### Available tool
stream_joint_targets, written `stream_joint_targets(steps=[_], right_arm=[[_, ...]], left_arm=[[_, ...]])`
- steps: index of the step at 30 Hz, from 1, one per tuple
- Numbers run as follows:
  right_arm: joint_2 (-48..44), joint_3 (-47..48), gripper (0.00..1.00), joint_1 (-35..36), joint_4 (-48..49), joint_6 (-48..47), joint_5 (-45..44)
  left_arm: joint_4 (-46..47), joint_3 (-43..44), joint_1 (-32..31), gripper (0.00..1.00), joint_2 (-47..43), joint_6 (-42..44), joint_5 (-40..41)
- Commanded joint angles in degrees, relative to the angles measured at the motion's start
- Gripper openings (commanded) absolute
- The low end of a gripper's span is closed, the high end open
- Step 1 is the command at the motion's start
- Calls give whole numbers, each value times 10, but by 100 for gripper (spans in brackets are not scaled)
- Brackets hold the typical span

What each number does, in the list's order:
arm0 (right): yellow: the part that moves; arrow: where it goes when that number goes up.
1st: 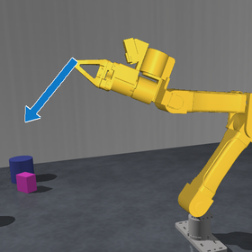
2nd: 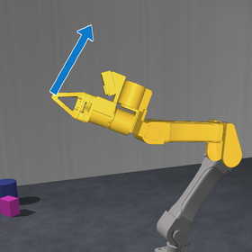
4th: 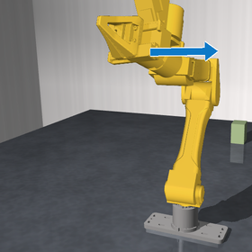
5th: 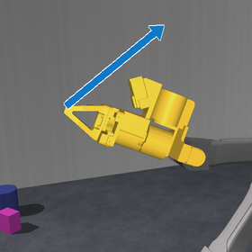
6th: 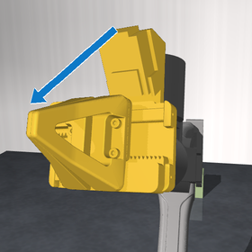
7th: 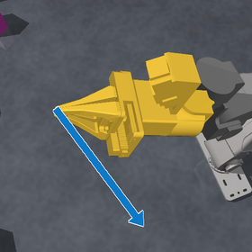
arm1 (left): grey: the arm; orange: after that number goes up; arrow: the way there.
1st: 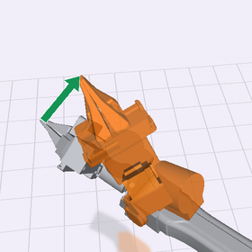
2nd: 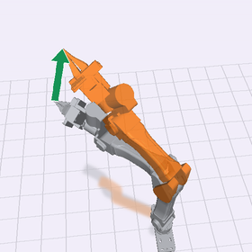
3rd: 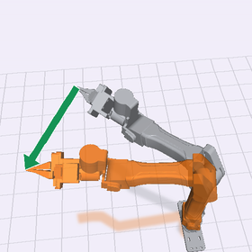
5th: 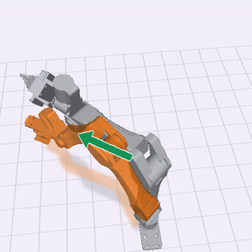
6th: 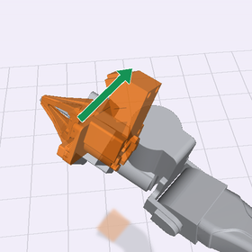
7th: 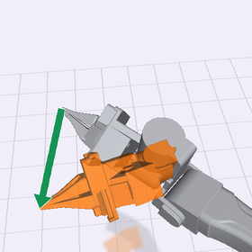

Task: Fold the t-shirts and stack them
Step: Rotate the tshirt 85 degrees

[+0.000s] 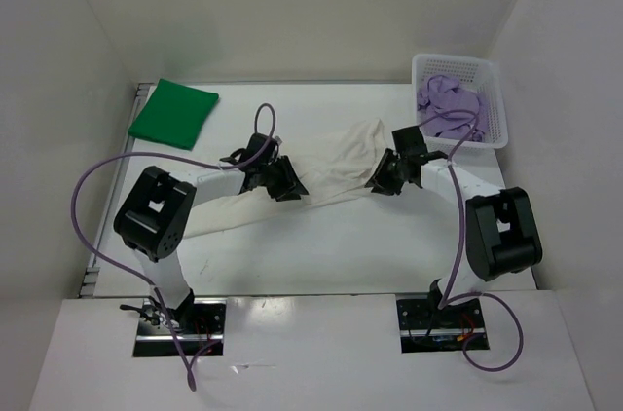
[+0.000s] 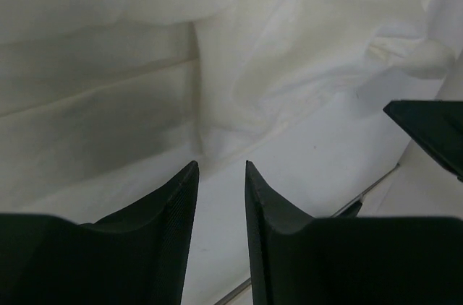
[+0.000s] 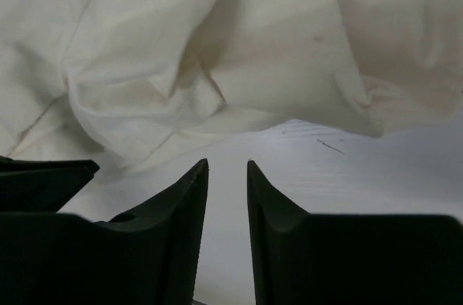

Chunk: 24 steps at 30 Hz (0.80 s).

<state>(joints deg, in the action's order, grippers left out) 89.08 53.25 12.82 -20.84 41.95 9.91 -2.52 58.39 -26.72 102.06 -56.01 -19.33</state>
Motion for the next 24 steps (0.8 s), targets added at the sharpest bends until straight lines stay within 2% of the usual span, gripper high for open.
stream_joint_targets(steps=[1,16,17,24], right_arm=[[-13,-14,35,7,51,17,9],[69,19,37,12,88,28,1],[69,19,33,12,88,28,6],[74,30,30,12,93,33,6]], left_arm=[[30,16,3,39,16,-17,20],[47,16,3,39,58,-23,3],[47,16,3,39,63,-23,3],[47,16,-14,39,75,-28,-8]])
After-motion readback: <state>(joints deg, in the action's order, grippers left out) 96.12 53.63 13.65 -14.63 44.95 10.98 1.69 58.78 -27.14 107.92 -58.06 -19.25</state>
